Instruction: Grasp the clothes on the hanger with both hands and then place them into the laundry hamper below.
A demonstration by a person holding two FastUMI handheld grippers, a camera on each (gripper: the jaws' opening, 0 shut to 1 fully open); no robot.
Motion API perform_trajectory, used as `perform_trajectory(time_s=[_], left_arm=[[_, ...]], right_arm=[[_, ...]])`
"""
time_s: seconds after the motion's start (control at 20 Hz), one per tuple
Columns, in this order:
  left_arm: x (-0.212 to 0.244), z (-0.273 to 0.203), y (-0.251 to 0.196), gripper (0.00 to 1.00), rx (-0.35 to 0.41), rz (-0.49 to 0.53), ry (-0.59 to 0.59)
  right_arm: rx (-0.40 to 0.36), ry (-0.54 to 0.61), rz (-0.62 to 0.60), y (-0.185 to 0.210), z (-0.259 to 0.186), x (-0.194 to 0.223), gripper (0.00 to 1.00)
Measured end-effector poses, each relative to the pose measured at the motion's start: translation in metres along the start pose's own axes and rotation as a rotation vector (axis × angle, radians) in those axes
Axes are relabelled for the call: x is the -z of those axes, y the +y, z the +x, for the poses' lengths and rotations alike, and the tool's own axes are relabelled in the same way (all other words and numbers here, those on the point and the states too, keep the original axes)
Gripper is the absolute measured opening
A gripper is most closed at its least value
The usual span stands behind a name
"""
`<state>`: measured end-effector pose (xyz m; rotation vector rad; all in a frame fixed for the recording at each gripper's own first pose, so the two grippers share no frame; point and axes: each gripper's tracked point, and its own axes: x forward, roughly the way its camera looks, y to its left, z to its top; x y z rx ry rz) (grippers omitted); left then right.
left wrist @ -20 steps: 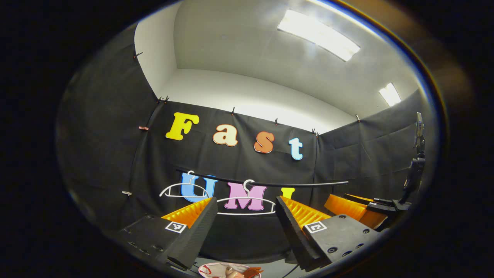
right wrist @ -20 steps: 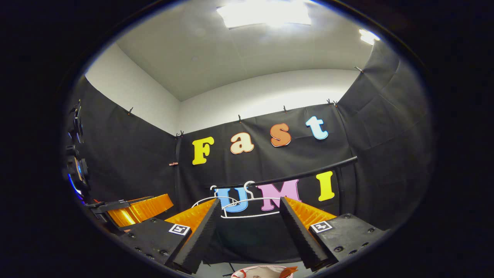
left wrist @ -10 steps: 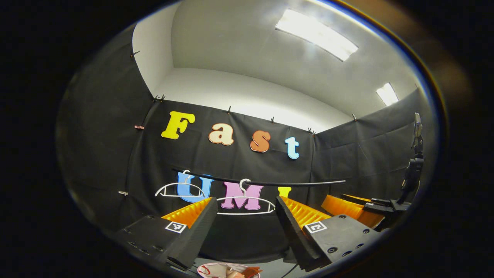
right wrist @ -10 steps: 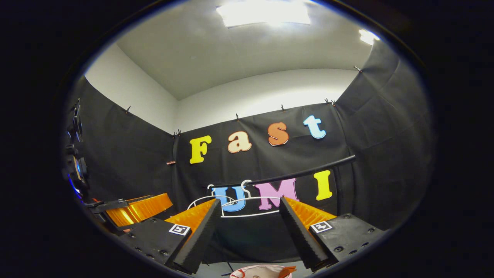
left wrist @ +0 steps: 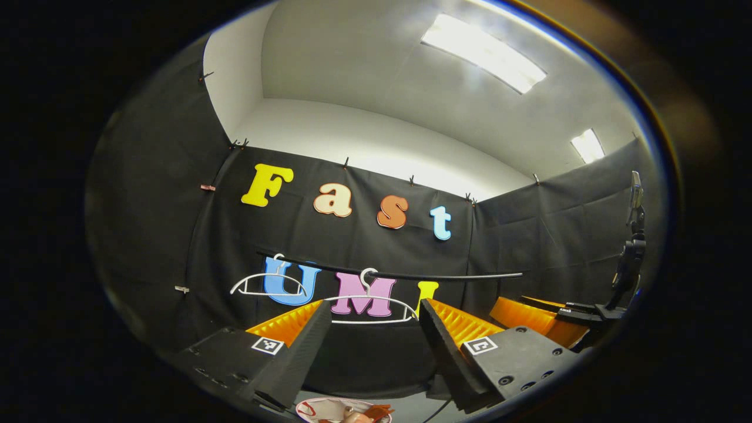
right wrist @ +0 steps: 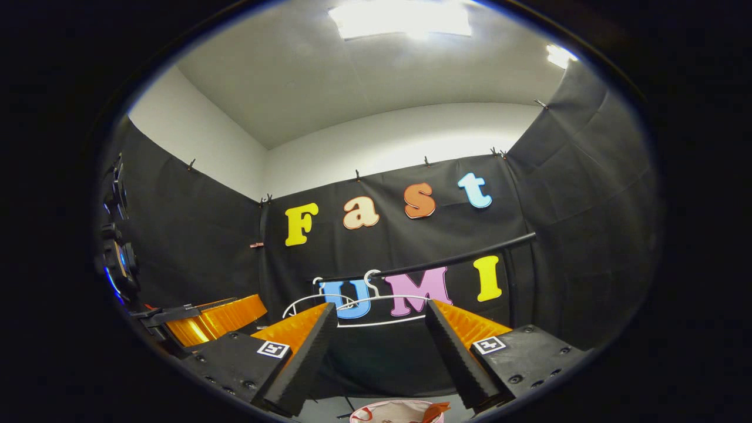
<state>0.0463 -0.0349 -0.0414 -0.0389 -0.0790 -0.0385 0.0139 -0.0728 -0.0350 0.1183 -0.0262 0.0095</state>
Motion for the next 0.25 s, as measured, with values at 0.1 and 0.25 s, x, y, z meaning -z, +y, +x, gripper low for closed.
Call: perform_trajectory(time_s=[0.1, 0.25], left_arm=[[0.0009, -0.0013, -0.0001, 0.95, 0.006, 0.001, 0.005], [0.0026, -0.0038, 0.0045, 0.95, 0.008, 0.004, 0.014]], right_arm=[[0.008, 0.0, 0.001, 0.0008, -0.0029, -0.001, 0.97], [0.01, -0.001, -0.002, 0.0046, -0.0064, -0.0018, 0.97]])
